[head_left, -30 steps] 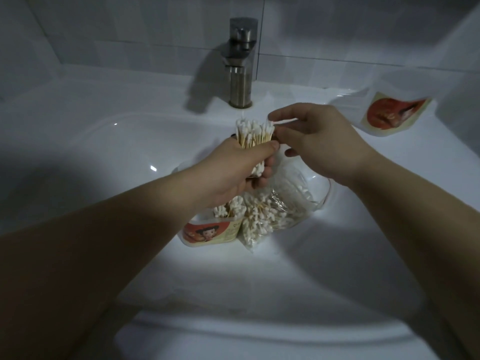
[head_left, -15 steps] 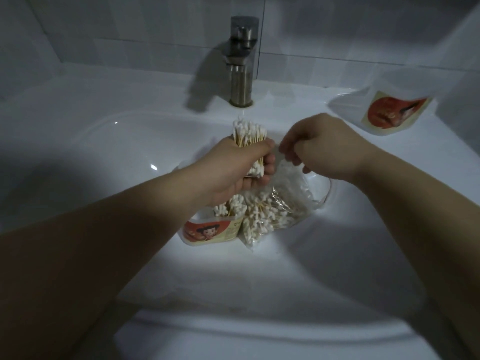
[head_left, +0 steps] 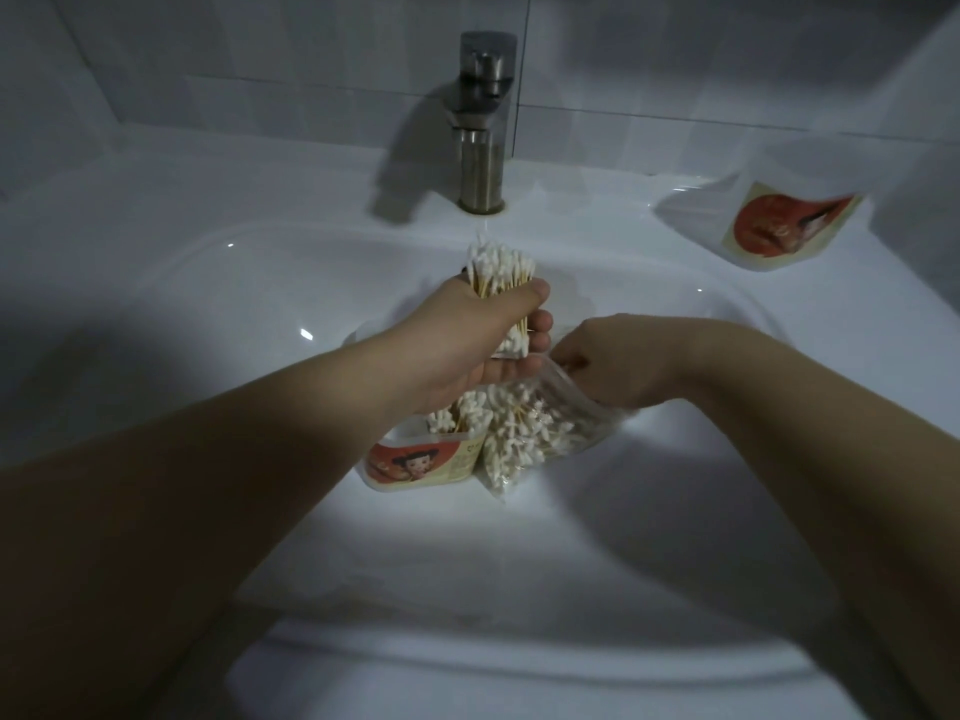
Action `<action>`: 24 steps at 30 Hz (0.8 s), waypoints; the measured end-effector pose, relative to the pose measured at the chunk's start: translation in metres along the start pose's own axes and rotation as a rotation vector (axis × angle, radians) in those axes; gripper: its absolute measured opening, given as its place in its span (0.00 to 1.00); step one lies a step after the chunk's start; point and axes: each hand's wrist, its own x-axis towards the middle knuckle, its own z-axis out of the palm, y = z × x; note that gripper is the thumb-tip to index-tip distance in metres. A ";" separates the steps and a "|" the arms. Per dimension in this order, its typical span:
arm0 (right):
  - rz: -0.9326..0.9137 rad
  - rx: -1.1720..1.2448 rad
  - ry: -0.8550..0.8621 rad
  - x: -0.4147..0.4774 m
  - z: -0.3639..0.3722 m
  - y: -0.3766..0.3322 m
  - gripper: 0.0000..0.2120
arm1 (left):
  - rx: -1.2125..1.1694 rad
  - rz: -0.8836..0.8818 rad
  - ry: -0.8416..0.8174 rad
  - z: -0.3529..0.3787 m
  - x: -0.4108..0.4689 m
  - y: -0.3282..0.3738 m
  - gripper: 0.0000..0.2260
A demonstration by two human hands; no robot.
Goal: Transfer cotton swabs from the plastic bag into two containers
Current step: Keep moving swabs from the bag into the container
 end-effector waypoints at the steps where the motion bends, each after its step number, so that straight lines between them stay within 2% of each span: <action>1: -0.003 -0.009 -0.018 0.000 0.001 -0.001 0.10 | 0.002 -0.001 -0.001 0.000 0.000 0.000 0.06; 5: -0.005 -0.058 -0.011 0.004 0.003 -0.001 0.12 | 0.017 0.003 -0.016 -0.001 0.001 -0.001 0.07; 13: -0.058 -0.130 0.069 0.013 0.009 -0.001 0.07 | -0.078 0.002 -0.064 0.001 0.001 -0.001 0.07; 17: -0.070 -0.195 0.018 0.017 0.011 -0.003 0.15 | -0.057 -0.025 -0.080 0.002 0.000 -0.002 0.07; 24: -0.154 -0.269 0.014 0.016 0.011 -0.002 0.18 | -0.028 -0.016 -0.061 0.001 0.002 -0.003 0.07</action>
